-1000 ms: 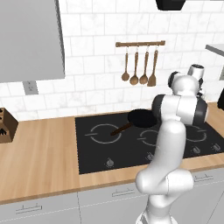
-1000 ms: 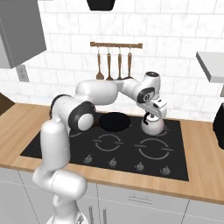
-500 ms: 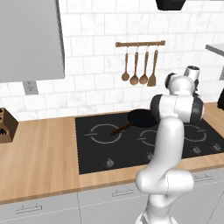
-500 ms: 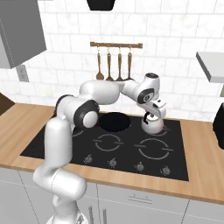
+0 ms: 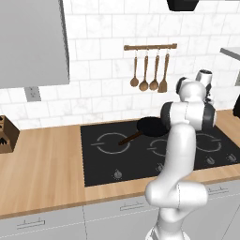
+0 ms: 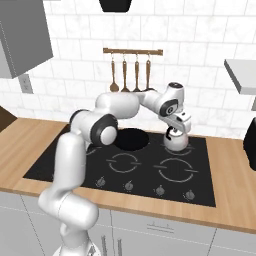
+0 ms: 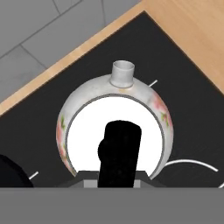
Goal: Pick the kettle from the counter and place it on a stove burner. Then turn the burner on.
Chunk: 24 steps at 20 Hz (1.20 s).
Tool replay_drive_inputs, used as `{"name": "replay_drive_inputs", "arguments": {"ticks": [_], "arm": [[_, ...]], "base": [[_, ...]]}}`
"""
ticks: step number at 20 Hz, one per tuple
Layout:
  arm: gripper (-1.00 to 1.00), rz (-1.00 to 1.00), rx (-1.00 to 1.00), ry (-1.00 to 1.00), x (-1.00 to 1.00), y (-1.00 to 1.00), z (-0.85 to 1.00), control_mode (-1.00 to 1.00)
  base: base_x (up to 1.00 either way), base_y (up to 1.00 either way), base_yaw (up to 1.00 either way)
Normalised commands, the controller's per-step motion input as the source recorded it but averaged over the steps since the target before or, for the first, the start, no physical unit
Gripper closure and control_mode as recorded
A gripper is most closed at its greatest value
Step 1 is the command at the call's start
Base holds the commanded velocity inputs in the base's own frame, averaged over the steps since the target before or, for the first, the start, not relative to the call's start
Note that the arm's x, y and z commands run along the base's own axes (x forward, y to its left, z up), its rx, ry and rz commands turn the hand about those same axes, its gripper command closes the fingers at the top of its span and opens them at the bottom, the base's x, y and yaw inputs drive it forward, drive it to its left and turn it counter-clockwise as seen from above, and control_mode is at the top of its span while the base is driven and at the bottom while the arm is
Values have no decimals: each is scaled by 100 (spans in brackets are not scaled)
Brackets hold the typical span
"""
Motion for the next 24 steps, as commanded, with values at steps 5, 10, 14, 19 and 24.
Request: {"name": "replay_drive_inputs", "arguments": {"ticks": [5,10,14,19,24], "arm": [[100,0,0,1,0,-13,-36,-100],[100,0,0,0,0,-8,-32,-100],[100,0,0,0,2,-1,-2,-100],[100,0,0,0,26,-9,0,-100],[100,0,0,0,0,0,0,-100]], "base": [[0,0,0],[0,0,0],[0,0,0],[0,0,0],[0,0,0]]}}
